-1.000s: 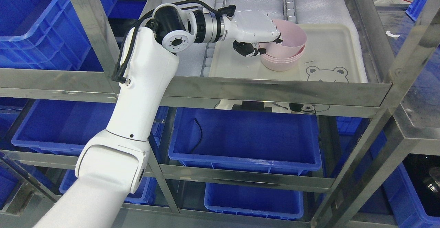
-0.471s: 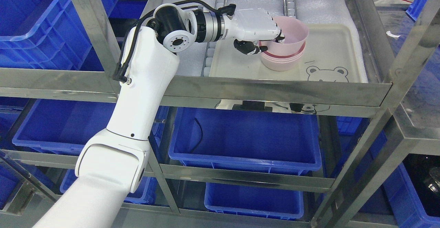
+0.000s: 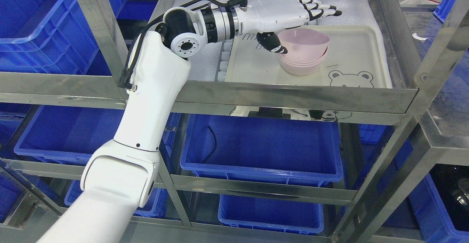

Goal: Stack pink IKEA bowl on shelf middle layer

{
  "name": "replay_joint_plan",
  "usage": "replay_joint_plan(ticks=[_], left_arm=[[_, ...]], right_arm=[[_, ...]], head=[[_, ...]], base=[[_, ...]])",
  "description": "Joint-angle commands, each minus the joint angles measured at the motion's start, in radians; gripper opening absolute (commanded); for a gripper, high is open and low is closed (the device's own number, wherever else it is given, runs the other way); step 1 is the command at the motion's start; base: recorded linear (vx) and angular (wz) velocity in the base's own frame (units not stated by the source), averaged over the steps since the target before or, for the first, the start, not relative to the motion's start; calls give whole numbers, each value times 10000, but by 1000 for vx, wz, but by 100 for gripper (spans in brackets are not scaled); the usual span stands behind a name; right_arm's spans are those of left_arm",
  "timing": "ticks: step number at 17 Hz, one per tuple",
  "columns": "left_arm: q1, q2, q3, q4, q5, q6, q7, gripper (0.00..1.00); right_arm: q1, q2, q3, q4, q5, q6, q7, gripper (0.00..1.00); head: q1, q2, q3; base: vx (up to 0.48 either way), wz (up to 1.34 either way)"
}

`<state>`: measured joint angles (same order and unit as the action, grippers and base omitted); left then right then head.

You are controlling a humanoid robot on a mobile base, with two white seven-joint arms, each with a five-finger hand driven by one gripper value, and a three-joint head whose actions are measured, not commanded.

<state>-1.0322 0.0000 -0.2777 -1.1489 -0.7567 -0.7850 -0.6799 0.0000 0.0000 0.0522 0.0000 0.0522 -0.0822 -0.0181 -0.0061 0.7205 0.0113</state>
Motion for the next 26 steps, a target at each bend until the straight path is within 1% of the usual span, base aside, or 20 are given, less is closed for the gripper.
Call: replay_joint_plan(ticks=[1, 2, 3, 4, 5, 7, 8, 9, 12, 14, 17, 18, 20, 21, 22, 23, 24, 26], left_arm=[[181, 174, -1002, -1712, 3017, -4, 3, 99], [441, 174, -1589, -2280, 3528, -4, 64, 99], [853, 174, -2308, -3015, 3867, 524, 126, 99], [1510, 174, -2999, -3372, 3886, 821, 369, 99], [2337, 174, -3431, -3649, 3871, 809, 448, 99], [3642, 174, -3604, -3926, 3870, 763, 403, 99], [4378, 174, -3619, -4019, 3870, 550, 357, 100], [5190, 174, -3619, -4035, 3855, 93, 341, 99], [7904, 174, -3131, -4020, 3840, -4, 341, 100], [9700, 174, -2320, -3958, 3855, -4, 417, 99], [11146, 174, -756, -3270, 3977, -4, 525, 100], [11682, 174, -326, -2934, 4206, -4, 996, 100], [12314, 174, 76, -2579, 4636, -4, 3229, 100], [12498, 174, 93, -2562, 4865, 725, 4531, 100], [12515, 174, 123, -2577, 5490, 1826, 6048, 100], [12424, 174, 154, -2608, 6104, 2702, 6564, 99], [12378, 174, 321, -2654, 6520, 3167, 6599, 99], [12317, 174, 674, -3111, 6997, 3629, 6584, 99]], right_arm=[[31, -175, 0, -175, 0, 9, -3, 100], [31, -175, 0, -175, 0, 9, -3, 100], [31, -175, 0, -175, 0, 9, -3, 100], [46, -175, 0, -175, 0, 9, -3, 100], [31, -175, 0, -175, 0, 9, -3, 100], [31, -175, 0, -175, 0, 9, -3, 100], [46, -175, 0, -175, 0, 9, -3, 100], [46, -175, 0, -175, 0, 9, -3, 100], [46, -175, 0, -175, 0, 9, -3, 100], [31, -175, 0, -175, 0, 9, -3, 100], [46, -175, 0, -175, 0, 9, -3, 100], [31, -175, 0, -175, 0, 9, -3, 100], [46, -175, 0, -175, 0, 9, -3, 100], [31, -175, 0, -175, 0, 9, -3, 100], [46, -175, 0, -175, 0, 9, -3, 100], [31, -175, 0, -175, 0, 9, -3, 100], [46, -175, 0, -175, 0, 9, -3, 100], [47, -175, 0, -175, 0, 9, -3, 100]], head=[[0, 0, 0], [0, 0, 0], [0, 0, 0], [0, 0, 0], [0, 0, 0], [0, 0, 0], [0, 0, 0], [0, 0, 0], [0, 0, 0], [0, 0, 0], [0, 0, 0], [0, 0, 0], [0, 0, 0], [0, 0, 0], [0, 0, 0], [0, 0, 0], [0, 0, 0], [0, -1, 0]], base=[[0, 0], [-18, 0], [-57, 30], [-57, 30], [-70, 129], [-93, 138], [-105, 38], [-105, 38], [-70, -155], [-44, -246], [-1, -158], [28, 16], [15, 102], [5, 86], [-10, 43], [-10, 43], [0, 0], [0, 0]])
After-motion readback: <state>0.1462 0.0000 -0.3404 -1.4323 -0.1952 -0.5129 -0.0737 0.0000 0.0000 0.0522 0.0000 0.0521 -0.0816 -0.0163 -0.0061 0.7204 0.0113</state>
